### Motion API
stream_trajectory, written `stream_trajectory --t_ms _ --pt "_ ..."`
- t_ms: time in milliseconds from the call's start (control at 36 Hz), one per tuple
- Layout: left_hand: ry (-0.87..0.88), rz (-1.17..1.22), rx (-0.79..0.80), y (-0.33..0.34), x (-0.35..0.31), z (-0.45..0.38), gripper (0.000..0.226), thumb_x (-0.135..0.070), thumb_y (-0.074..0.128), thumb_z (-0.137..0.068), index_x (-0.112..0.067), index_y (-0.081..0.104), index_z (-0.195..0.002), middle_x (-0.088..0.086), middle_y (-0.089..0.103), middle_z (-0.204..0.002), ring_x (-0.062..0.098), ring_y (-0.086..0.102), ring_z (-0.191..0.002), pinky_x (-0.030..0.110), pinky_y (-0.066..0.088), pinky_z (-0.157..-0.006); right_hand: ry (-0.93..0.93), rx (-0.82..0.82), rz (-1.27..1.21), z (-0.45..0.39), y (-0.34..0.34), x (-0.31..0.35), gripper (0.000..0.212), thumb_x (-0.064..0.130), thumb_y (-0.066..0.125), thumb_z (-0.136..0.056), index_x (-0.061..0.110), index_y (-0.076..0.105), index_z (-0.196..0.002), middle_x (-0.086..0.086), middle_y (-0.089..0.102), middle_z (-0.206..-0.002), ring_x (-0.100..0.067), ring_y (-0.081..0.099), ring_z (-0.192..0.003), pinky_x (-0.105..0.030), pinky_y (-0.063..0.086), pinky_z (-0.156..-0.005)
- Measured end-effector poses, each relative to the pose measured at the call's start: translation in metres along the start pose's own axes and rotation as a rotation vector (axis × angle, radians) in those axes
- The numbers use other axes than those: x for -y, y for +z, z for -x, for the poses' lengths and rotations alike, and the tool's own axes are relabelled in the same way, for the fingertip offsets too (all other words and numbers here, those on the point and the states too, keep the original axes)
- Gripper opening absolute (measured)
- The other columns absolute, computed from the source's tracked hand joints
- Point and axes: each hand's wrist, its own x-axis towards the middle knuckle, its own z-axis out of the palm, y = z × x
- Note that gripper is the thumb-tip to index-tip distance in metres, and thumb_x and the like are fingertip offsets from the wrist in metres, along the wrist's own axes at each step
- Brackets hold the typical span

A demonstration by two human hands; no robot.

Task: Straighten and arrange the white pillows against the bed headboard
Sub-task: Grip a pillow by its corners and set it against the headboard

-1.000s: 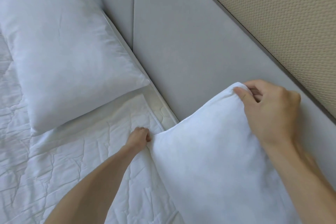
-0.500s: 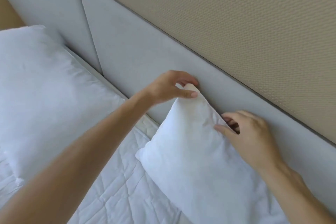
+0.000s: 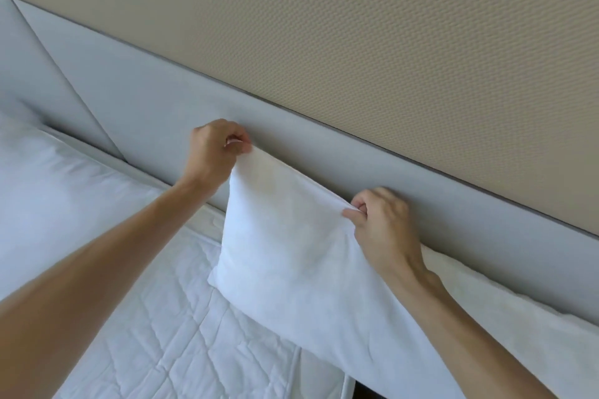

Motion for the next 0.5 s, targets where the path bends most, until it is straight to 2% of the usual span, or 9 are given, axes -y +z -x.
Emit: stream_trajectory --t_ms 56,111,167,250,333,389,444,500 --pt "0.048 -0.064 -0.003 0.003 -0.001 0.001 0.013 0.004 0.070 -0.075 -0.008 0.072 -0.078 0.001 0.061 -0.079 0.016 0.052 -0.074 0.008 0.037 -0.067 -0.016 -0.028 -0.014 0.007 -0.003 -0.004 0.014 0.026 0.073 -0.085 0.018 0.064 -0.079 0.004 0.060 -0.083 -0.020 0.058 -0.078 -0.038 0.050 -0.067" --pt "0.140 -0.151 0.005 0.006 -0.009 0.003 0.012 -0.004 0.072 -0.079 -0.016 0.071 -0.080 -0.004 0.060 -0.082 0.019 0.054 -0.082 0.029 0.045 -0.073 -0.003 -0.020 -0.021 0.015 -0.011 -0.013 0.012 0.030 0.072 -0.085 0.020 0.066 -0.086 0.008 0.061 -0.089 -0.015 0.058 -0.082 -0.033 0.048 -0.070" --pt "0.256 -0.153 0.092 0.009 -0.028 0.012 0.002 -0.018 0.072 -0.083 -0.020 0.070 -0.083 -0.005 0.064 -0.086 0.020 0.057 -0.090 0.038 0.048 -0.076 0.033 0.034 -0.059 0.024 -0.023 -0.029 0.018 0.034 0.073 -0.083 0.022 0.067 -0.096 0.011 0.061 -0.095 -0.010 0.057 -0.088 -0.030 0.048 -0.077" --pt "0.411 -0.058 0.336 0.022 -0.069 0.029 0.020 -0.038 0.070 -0.081 -0.020 0.071 -0.090 -0.009 0.065 -0.095 0.015 0.057 -0.097 0.039 0.052 -0.079 0.074 0.171 -0.107 0.042 -0.043 -0.061 0.033 0.036 0.078 -0.079 0.020 0.068 -0.106 0.014 0.062 -0.100 -0.008 0.059 -0.096 -0.028 0.048 -0.086" --pt "0.481 -0.074 0.591 0.049 -0.103 0.044 0.040 -0.044 0.075 -0.078 -0.023 0.068 -0.111 -0.010 0.063 -0.112 0.010 0.056 -0.107 0.031 0.050 -0.087 0.131 0.298 -0.018 0.064 -0.064 -0.095 0.038 0.042 0.079 -0.077 0.024 0.068 -0.108 0.017 0.060 -0.099 -0.006 0.060 -0.098 -0.023 0.046 -0.084" --pt "0.582 -0.178 0.650 0.072 -0.120 0.055 0.049 -0.048 0.073 -0.078 -0.026 0.064 -0.121 -0.009 0.060 -0.123 0.009 0.054 -0.113 0.026 0.043 -0.093 0.176 0.350 0.086 0.079 -0.076 -0.115 0.038 0.044 0.076 -0.078 0.028 0.066 -0.111 0.017 0.062 -0.105 -0.005 0.060 -0.104 -0.022 0.044 -0.082" --pt "0.687 -0.292 0.655 0.095 -0.132 0.066 0.055 -0.054 0.069 -0.079 -0.029 0.059 -0.126 -0.011 0.058 -0.127 0.010 0.052 -0.118 0.028 0.038 -0.101 0.210 0.364 0.221 0.089 -0.085 -0.132 0.036 0.046 0.071 -0.082 0.030 0.063 -0.113 0.016 0.062 -0.112 -0.009 0.058 -0.109 -0.027 0.046 -0.084" --pt "0.698 -0.373 0.659 0.114 -0.138 0.073 0.057 -0.055 0.067 -0.079 -0.029 0.056 -0.128 -0.012 0.056 -0.128 0.010 0.049 -0.122 0.029 0.035 -0.104 0.245 0.338 0.302 0.095 -0.089 -0.144 0.033 0.047 0.068 -0.084 0.030 0.063 -0.112 0.014 0.062 -0.113 -0.012 0.056 -0.113 -0.029 0.046 -0.086"
